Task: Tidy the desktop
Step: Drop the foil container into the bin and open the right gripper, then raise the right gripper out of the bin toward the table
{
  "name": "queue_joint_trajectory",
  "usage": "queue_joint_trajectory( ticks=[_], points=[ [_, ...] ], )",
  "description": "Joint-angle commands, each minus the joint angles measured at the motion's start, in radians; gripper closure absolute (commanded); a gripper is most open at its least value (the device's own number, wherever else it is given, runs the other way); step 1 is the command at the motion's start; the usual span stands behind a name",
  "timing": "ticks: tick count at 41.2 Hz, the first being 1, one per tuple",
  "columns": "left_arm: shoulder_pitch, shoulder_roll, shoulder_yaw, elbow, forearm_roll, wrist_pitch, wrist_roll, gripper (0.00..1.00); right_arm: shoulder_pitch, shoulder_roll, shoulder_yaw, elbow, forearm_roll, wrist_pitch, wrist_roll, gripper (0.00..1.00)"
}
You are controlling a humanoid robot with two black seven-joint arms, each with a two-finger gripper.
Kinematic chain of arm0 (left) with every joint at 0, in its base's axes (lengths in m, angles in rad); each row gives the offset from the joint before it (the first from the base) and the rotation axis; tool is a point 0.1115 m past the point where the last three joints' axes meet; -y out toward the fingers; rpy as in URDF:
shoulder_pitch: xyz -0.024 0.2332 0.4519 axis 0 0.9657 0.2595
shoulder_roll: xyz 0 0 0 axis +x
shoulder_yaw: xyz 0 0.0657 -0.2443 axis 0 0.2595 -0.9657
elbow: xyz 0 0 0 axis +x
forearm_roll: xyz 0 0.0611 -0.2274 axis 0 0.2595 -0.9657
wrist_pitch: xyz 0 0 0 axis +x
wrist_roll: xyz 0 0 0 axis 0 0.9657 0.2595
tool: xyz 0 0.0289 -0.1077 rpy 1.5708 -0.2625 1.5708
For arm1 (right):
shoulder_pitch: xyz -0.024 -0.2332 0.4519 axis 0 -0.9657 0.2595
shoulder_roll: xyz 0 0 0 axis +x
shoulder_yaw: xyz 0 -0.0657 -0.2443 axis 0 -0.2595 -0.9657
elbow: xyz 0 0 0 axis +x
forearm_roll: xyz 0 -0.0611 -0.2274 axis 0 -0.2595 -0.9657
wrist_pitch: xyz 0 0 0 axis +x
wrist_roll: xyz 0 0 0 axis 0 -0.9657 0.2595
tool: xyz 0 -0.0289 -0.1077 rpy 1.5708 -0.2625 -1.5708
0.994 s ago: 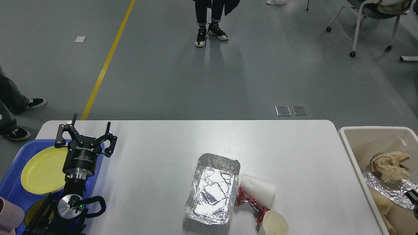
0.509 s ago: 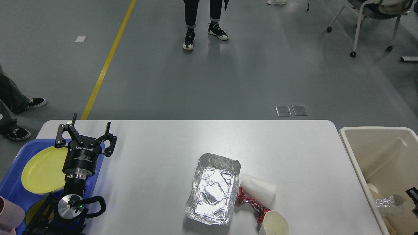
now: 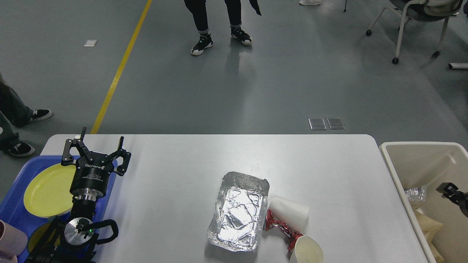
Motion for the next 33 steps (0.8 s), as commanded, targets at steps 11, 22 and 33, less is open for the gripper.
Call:
queue_joint_trajectory(
  ticks=[11,22,33],
  points=[
    [0.000,0.000,0.000,0.000,0.000,0.000,0.000,0.04,0.775,0.163,-0.442,0.443,0.002,0.329,-0.001,0.00],
    [0.000,0.000,0.000,0.000,0.000,0.001,0.000,0.04,1.058,0.314,-0.425,0.533,0.011,0.632,0.000,0.00],
    [0.000,0.000,0.000,0.000,0.000,0.001,0.000,0.04,1.361,0.343,-0.313,0.869,0.008,0.649,-0.001,0.00]
  ],
)
